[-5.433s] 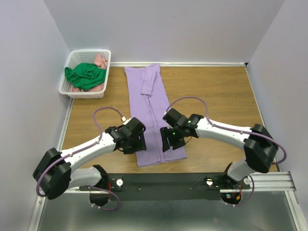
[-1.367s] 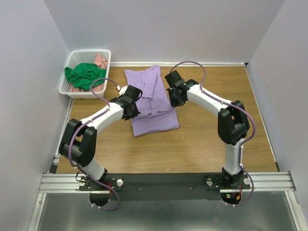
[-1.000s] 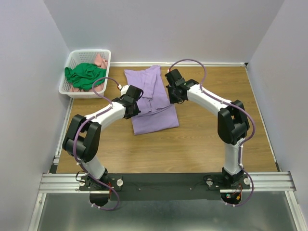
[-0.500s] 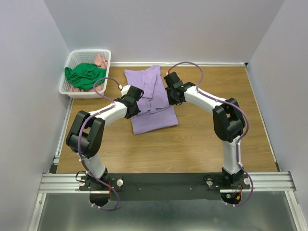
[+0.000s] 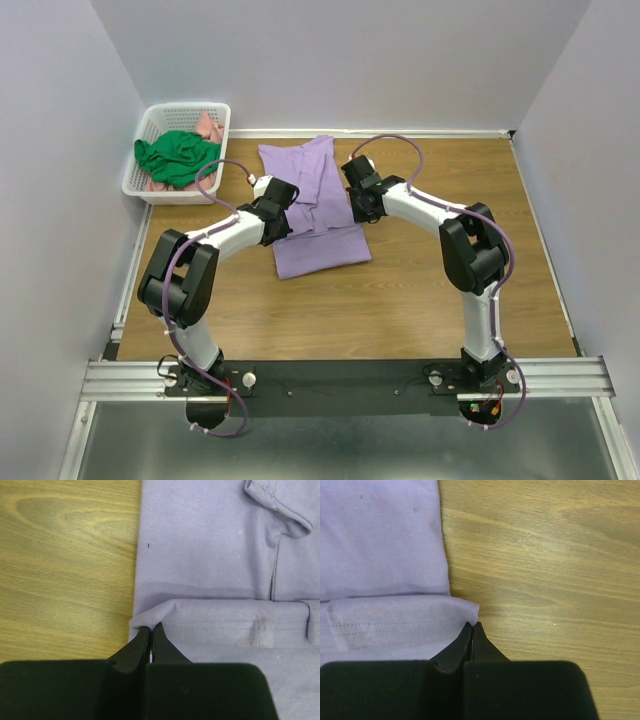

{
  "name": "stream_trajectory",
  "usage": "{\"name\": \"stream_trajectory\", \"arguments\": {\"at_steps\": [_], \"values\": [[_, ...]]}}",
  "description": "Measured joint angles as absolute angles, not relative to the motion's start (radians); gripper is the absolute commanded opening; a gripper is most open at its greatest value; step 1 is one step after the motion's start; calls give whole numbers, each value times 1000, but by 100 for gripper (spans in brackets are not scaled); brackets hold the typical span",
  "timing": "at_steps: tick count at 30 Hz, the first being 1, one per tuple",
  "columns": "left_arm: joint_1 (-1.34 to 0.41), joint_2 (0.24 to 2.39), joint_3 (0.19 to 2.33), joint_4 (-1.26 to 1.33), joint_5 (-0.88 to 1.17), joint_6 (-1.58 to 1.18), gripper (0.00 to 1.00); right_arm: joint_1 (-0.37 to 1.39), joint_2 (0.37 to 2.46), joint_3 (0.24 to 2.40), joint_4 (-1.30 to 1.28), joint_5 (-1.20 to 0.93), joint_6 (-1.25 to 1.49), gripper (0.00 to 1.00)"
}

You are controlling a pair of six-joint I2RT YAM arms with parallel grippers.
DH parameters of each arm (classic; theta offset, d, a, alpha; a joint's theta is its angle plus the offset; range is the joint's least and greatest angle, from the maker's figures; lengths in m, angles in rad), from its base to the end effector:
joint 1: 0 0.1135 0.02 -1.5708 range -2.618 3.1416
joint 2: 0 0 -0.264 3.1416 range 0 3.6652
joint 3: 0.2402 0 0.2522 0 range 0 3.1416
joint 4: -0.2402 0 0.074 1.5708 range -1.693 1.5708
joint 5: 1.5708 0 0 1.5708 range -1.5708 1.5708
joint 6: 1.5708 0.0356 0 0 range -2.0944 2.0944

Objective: Fold and stack the t-shirts
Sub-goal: Fold the tshirt

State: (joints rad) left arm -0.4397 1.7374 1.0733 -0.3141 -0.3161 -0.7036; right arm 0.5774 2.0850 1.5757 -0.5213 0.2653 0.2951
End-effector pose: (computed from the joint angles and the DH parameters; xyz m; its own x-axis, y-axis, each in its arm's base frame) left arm 0.3249 -0.1406 0.1807 -0.7325 -0.3350 -0.5927 -0.2969 0.9406 -0.1647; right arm 0.3811 0.2371 0.1834 -0.8078 -0.1913 -0.5575 -0.1869 0.9802 -0.0656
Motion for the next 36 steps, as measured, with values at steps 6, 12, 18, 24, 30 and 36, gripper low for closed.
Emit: {"name": "stream_trajectory", "arguments": {"at_steps": [6, 12, 18, 24, 30, 36], "values": [[-440, 1737, 1077, -314, -316, -701, 0, 576, 2085, 1575, -517, 266, 296, 0], [-440, 1737, 1087, -310, -319, -690, 22, 576, 2085, 1575, -517, 266, 296, 10], [-440, 1737, 1088, -312, -328, -675, 55, 574, 2085, 1581, -517, 260, 297, 29], [-440, 1682, 1109, -359, -330, -690, 63, 574, 2041, 1585, -518, 209, 292, 47], [-497, 1506, 1093, -387, -324, -744, 55, 594, 1924, 1562, -482, 121, 289, 39], [-647, 1470, 1010, -336, -284, -817, 28, 628, 1894, 1515, -419, 9, 287, 21]]}}
